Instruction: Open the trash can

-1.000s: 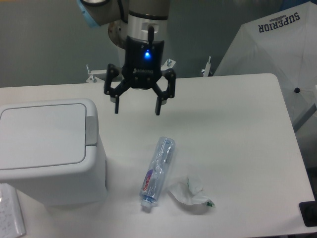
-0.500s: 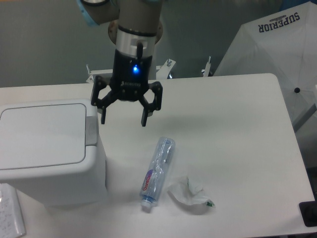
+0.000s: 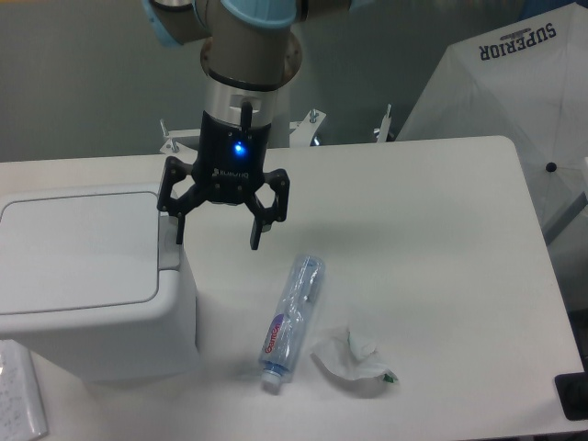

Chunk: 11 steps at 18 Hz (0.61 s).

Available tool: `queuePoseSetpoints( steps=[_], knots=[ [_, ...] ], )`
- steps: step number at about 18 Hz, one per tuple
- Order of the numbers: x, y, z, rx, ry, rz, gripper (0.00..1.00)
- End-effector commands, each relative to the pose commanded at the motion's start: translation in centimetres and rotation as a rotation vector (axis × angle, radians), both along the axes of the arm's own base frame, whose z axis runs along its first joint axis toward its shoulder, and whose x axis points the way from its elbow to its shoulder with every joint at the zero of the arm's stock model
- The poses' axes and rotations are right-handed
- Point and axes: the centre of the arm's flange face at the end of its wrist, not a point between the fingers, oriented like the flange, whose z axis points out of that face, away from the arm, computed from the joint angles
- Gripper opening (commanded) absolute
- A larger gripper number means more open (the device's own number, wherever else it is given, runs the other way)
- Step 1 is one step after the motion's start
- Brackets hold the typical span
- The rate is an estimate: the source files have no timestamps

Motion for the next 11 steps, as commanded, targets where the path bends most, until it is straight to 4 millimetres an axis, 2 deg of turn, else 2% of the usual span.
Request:
queuePoseSetpoints(
  steps=[11],
  knots=[
    [0.26, 0.43, -0.60, -0.010, -0.005, -0.009, 1.00]
  ],
)
